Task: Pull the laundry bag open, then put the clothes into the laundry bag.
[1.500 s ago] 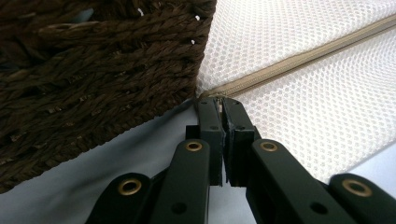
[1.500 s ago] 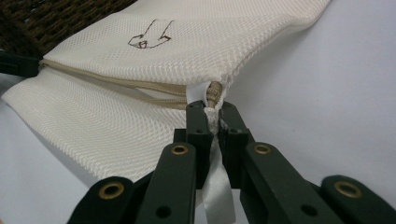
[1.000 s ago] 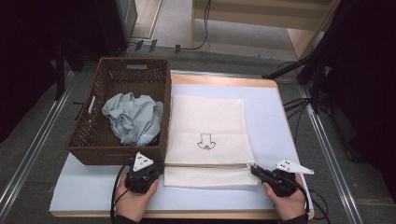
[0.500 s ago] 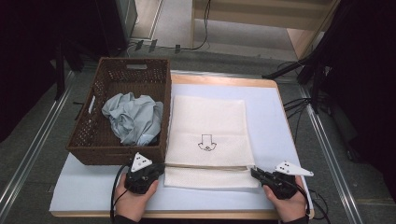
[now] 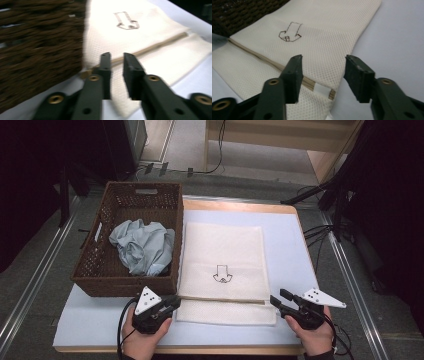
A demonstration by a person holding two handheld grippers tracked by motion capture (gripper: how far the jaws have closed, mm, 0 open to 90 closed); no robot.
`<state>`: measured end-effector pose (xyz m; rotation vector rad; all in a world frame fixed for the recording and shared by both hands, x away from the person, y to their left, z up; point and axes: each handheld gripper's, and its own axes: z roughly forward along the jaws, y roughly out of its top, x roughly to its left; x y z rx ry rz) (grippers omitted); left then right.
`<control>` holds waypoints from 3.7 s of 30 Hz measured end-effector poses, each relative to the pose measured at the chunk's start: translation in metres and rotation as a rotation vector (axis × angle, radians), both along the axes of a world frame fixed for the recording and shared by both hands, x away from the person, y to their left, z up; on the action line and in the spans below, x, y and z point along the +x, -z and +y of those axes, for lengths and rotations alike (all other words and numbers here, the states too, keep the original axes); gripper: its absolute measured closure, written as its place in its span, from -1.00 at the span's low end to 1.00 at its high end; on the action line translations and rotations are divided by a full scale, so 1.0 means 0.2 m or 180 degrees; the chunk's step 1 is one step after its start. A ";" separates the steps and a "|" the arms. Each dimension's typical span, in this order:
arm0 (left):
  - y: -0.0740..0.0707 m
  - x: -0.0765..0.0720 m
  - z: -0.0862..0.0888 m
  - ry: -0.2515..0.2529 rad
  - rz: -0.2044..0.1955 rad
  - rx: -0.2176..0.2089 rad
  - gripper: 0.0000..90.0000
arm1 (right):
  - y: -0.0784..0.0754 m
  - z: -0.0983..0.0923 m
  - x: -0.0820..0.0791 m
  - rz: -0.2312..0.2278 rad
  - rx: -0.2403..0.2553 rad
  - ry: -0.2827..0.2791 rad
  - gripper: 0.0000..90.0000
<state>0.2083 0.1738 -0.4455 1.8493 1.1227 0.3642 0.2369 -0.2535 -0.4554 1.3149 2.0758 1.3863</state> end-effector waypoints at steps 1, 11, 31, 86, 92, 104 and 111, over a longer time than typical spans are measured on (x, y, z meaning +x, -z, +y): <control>0.00 0.00 -0.02 0.0085 0.0008 -0.0012 0.87 | 0.00 0.01 0.00 -0.0005 0.0008 -0.0012 0.28; 0.06 0.01 -0.24 0.0496 0.0119 0.0109 1.00 | -0.02 0.13 0.03 -0.0119 -0.0011 -0.0150 0.35; 0.16 0.05 -0.36 0.0600 0.0375 0.0326 1.00 | 0.07 0.56 0.21 0.0142 -0.0600 -0.0920 -0.28; 0.16 0.05 -0.36 0.0615 0.0404 0.0328 1.00 | 0.12 0.58 0.34 0.0234 -0.0957 -0.0756 0.62; 0.16 0.05 -0.36 0.0617 0.0406 0.0333 1.00 | 0.11 0.54 0.35 0.0353 -0.0676 -0.0732 0.95; 0.16 0.05 -0.36 0.0620 0.0406 0.0331 1.00 | 0.01 0.51 0.35 0.0107 -0.0255 -0.0632 0.94; 0.15 0.06 -0.33 0.0647 0.0437 0.0178 0.89 | 0.00 0.50 0.35 0.0047 -0.0194 -0.0544 0.95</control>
